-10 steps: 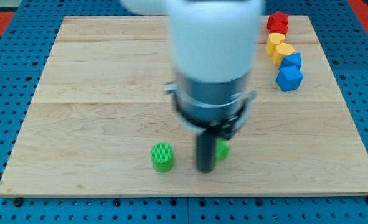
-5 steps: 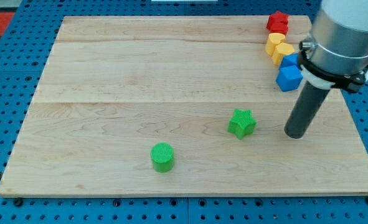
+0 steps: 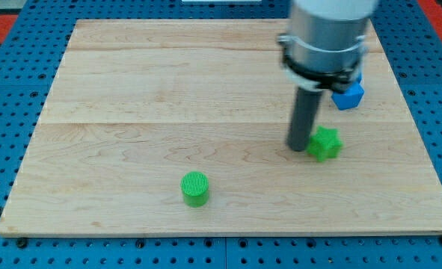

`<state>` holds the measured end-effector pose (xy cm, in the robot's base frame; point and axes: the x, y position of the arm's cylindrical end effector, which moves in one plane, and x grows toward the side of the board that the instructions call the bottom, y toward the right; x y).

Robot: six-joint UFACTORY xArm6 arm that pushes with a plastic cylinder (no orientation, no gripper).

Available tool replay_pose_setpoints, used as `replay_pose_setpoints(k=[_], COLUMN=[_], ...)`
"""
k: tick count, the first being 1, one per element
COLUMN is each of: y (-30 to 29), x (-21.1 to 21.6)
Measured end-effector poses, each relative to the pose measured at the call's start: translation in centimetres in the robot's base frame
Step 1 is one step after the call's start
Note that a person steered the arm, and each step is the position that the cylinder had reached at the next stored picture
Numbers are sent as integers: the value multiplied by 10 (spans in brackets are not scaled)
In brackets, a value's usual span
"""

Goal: Move the green star below the blue cube

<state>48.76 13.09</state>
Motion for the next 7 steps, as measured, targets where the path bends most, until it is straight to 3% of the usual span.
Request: replay_pose_setpoints(k=[1,2,3,4,7], y=[35,6,5,32,57], x=[-2,11,60,68,-16])
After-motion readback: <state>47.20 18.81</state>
